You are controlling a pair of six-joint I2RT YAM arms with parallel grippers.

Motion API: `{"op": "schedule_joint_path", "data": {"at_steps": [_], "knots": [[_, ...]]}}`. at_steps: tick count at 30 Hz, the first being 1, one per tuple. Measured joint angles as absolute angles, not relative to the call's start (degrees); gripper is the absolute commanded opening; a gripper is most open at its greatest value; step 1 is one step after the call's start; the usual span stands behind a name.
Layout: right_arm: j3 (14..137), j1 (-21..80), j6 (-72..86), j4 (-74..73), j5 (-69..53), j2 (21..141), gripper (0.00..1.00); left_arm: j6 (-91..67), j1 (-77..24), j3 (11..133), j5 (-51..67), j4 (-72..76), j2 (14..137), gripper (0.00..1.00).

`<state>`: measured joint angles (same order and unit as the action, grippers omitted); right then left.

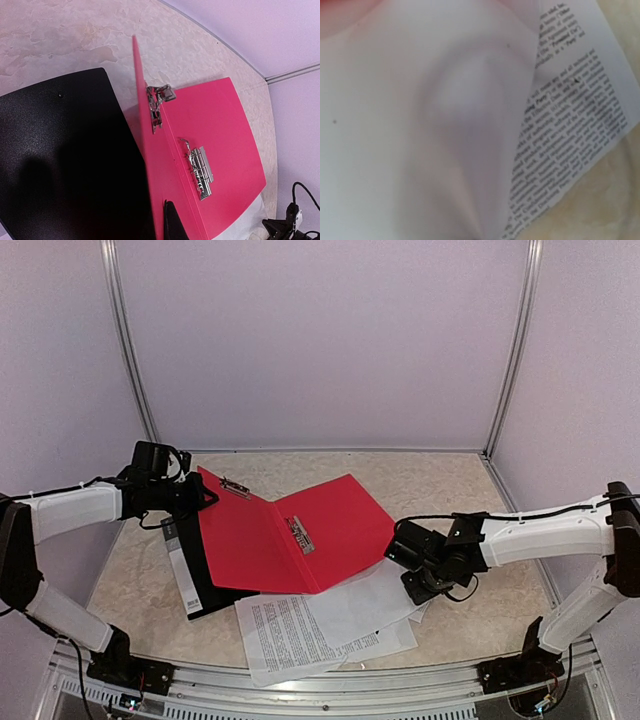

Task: Put the files into the folder
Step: Pick up the file from the center of the board.

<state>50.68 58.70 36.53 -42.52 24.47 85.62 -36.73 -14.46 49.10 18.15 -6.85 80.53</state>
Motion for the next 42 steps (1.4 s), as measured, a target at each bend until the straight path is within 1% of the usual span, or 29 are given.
{"op": "schedule_joint_path", "data": {"at_steps": [3, 7, 15, 27, 35, 42], "knots": [[50.7, 58.7, 36.5, -42.9, 24.4, 85.1, 0.00, -36.4, -14.6, 49.1, 18.2, -6.9, 80.5, 0.00], [50.9, 58.7, 36.9, -45.8, 24.5, 81.2, 0.00, -35.9, -15.0, 49.1, 18.2, -6.9, 80.5, 0.00], [55.4, 58.7, 37.9, -55.7, 24.7, 72.5, 0.00, -35.7, -15.8, 49.3, 17.5, -7.0, 80.4, 0.00], [63.7, 58.7, 40.5, -70.5, 28.9, 67.7, 0.00, -35.3, -16.7, 52.2, 15.1, -9.1, 80.4, 0.00], [68.2, 58.7, 40.2, -68.8, 32.8, 62.7, 0.00, -35.1, -18.2, 52.5, 14.8, -9.3, 80.4, 0.00], [76.0, 58.6, 37.9, -65.5, 37.6, 68.6, 0.00, -35.8, -19.7, 52.9, 15.6, -9.3, 80.2, 0.00]]}}
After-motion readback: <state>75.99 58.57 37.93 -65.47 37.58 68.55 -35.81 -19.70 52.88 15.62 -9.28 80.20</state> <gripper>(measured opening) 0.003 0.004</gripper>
